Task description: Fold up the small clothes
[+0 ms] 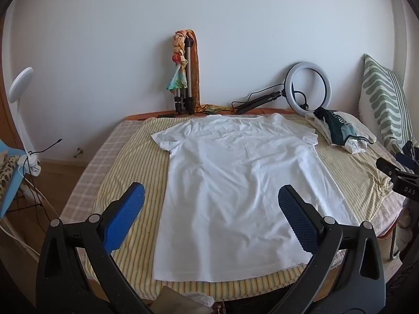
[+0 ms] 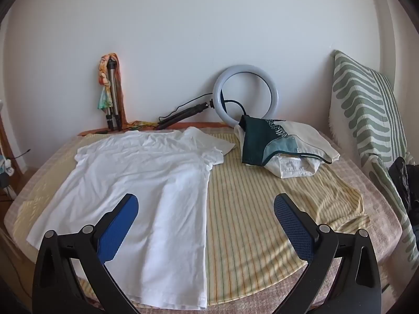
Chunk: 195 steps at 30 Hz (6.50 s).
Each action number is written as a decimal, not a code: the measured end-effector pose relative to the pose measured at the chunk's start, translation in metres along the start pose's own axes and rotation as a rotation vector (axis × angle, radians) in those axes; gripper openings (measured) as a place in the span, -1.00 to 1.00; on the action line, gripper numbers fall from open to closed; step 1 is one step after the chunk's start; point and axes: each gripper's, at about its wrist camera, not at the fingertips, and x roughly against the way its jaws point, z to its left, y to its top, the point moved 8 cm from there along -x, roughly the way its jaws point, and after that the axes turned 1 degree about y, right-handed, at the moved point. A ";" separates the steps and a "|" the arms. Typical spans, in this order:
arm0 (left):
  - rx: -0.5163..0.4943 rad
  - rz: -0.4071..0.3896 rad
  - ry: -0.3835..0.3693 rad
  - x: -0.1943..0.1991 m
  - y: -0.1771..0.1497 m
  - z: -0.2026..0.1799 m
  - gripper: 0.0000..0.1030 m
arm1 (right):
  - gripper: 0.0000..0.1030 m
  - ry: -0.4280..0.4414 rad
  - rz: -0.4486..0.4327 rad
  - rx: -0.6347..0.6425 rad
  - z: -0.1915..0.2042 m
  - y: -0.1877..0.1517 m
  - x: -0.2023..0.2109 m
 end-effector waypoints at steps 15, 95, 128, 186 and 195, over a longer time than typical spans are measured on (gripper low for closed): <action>-0.011 0.001 0.006 -0.010 -0.002 0.002 1.00 | 0.99 -0.005 -0.010 0.023 0.003 -0.001 0.001; -0.011 -0.019 0.035 -0.002 0.007 0.012 1.00 | 0.99 -0.019 -0.027 0.048 0.009 0.005 0.003; 0.252 0.274 -0.124 -0.089 -0.135 0.101 -0.13 | 0.22 0.517 0.310 0.179 0.299 0.088 -0.160; 0.083 0.156 -0.456 -0.074 -0.097 -0.015 -0.99 | -0.94 0.297 0.336 0.108 0.231 0.097 -0.367; 0.031 0.196 -0.445 -0.077 -0.107 -0.030 -0.99 | -0.94 0.219 0.350 0.129 0.198 0.081 -0.383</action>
